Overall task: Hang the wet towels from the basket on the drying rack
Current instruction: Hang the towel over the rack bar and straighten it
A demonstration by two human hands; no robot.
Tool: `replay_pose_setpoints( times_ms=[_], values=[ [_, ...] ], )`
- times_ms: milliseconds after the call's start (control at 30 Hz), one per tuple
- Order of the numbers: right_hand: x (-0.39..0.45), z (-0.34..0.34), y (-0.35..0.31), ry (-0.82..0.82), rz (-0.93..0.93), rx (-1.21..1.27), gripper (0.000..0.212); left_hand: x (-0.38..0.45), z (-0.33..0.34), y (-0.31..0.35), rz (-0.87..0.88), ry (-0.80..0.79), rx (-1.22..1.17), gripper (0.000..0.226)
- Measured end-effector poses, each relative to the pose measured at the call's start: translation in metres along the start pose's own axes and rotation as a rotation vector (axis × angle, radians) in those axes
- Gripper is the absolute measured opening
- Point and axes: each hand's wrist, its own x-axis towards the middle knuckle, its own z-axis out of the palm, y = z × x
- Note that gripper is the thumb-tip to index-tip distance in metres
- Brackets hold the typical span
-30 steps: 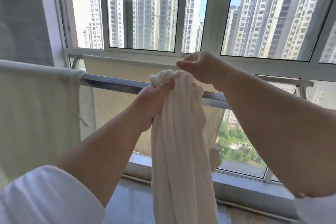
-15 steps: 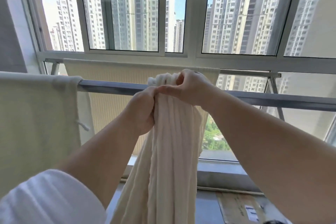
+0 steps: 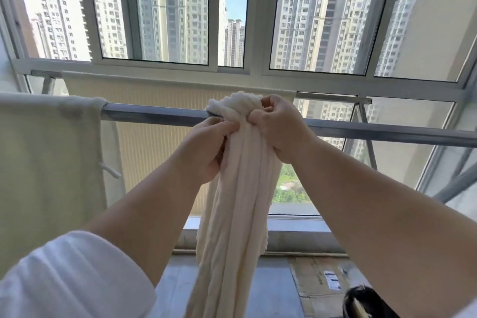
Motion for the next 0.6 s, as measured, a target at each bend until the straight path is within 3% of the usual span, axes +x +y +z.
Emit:
replay_pose_setpoints(
  times_ms=[167,233,300,500,600],
  values=[
    [0.019,-0.016,-0.009,0.089,0.032,0.208,0.007,0.011,0.022,0.027,0.129,0.073,0.046,0.020],
    [0.036,-0.028,-0.010,0.119,0.054,0.303,0.014,0.017,0.037,0.042,0.179,0.096,0.050,0.012],
    [0.054,-0.043,-0.004,0.133,0.064,0.374,0.031,0.024,0.047,0.051,0.218,0.123,-0.004,0.018],
    [0.078,-0.087,0.020,0.158,0.082,0.451,0.039,0.045,0.069,0.036,0.235,0.260,-0.060,0.018],
    [0.081,-0.105,0.028,0.171,0.086,0.414,0.036,0.046,0.088,0.027,0.186,0.156,-0.013,0.033]
  ],
)
